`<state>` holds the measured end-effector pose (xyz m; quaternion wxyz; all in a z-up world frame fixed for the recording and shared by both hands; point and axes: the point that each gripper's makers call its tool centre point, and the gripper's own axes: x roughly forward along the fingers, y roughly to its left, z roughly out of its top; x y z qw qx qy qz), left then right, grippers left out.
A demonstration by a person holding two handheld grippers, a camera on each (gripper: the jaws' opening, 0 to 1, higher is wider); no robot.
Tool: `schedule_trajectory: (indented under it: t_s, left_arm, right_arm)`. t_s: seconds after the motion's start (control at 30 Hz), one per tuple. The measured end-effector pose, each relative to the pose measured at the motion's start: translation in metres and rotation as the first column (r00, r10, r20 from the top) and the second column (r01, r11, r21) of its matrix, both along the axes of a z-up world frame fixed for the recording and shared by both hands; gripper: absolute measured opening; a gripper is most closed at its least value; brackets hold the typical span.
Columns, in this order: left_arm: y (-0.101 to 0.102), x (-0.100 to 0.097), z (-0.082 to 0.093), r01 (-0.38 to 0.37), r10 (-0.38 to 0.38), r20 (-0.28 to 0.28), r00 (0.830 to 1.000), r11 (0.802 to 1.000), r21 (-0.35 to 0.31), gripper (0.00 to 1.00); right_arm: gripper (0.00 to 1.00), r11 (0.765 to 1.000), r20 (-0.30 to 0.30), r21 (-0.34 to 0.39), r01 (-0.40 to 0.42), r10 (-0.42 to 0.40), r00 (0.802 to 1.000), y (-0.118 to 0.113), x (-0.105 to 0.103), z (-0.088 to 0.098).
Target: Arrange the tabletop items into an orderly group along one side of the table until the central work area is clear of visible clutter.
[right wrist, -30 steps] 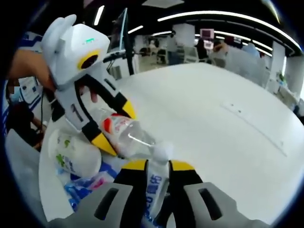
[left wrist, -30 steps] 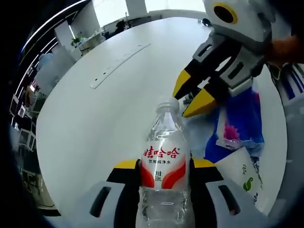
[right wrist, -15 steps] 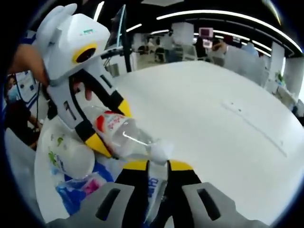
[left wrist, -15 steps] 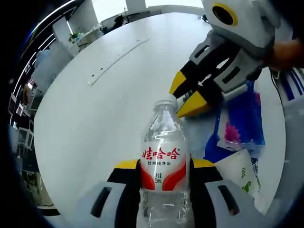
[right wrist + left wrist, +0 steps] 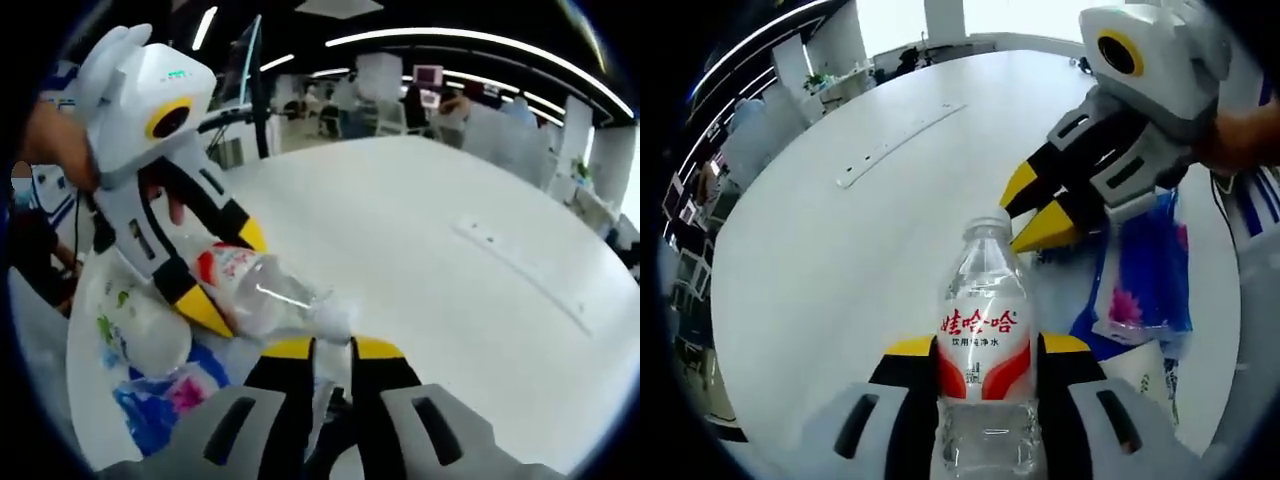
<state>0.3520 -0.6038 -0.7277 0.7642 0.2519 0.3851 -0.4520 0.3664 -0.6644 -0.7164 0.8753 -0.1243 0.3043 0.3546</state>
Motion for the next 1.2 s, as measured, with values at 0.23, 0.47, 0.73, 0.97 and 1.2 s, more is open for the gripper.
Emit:
schedule_trajectory:
  t_s: [0.23,0.47,0.73,0.97,1.2]
  left_arm:
    - [-0.004,0.004,0.009,-0.05,0.055,0.056,0.997,0.995,-0.09,0.36]
    - [-0.007,0.011,0.02,-0.1,0.116,0.084,0.99,0.979,-0.178,0.36]
    - [-0.008,0.004,0.015,-0.098,0.118,0.11,0.987,0.98,-0.172,0.36]
    - [-0.003,0.008,0.021,-0.127,0.153,0.121,0.981,0.971,-0.202,0.35]
    - [-0.003,0.009,0.025,-0.145,0.177,0.125,0.976,0.962,-0.23,0.35]
  right_arm:
    - [0.09,0.999,0.038,0.023,0.031,-0.032,0.999,-0.003,0.006,0.015]
    - [0.0,0.994,0.048,0.1,0.041,-0.046,0.998,-0.001,0.004,0.032]
    - [0.0,0.999,0.127,0.036,-0.027,0.022,0.992,0.016,0.007,0.035]
    - [0.0,0.999,0.148,0.04,-0.001,-0.005,0.989,0.007,0.007,0.042]
    - [0.11,0.97,0.038,0.195,0.144,-0.154,0.987,-0.002,0.013,0.043]
